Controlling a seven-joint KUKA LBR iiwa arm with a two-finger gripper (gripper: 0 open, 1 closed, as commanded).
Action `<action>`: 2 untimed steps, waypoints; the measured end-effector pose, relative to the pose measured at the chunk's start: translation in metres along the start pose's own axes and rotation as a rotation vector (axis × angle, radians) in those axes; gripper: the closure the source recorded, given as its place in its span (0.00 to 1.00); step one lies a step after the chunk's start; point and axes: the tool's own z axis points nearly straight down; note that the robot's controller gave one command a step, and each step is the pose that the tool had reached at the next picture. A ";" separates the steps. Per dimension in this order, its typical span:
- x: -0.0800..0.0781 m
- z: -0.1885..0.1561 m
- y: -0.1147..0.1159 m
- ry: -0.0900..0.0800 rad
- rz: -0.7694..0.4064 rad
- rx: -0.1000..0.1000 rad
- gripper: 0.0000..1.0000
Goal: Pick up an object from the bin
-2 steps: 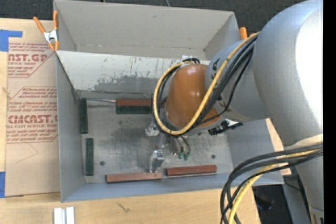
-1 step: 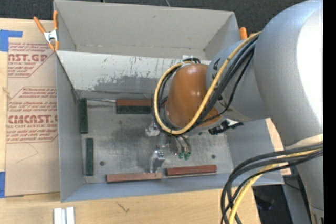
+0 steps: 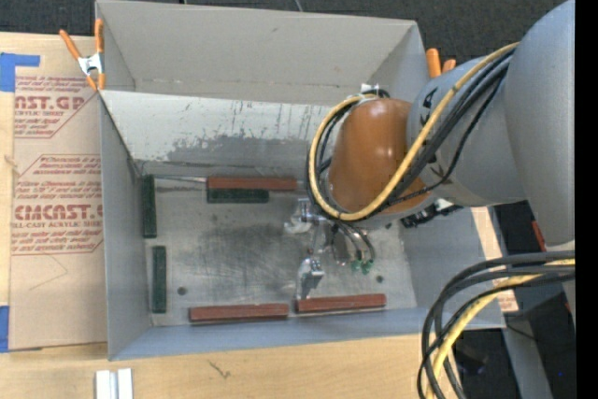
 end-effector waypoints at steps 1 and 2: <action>-0.011 -0.043 -0.013 0.008 -0.026 0.000 0.00; -0.004 -0.065 -0.021 -0.008 -0.077 0.000 0.00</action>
Offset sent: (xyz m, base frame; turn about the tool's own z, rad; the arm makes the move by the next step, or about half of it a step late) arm -0.0216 -0.0309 0.0236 -0.1497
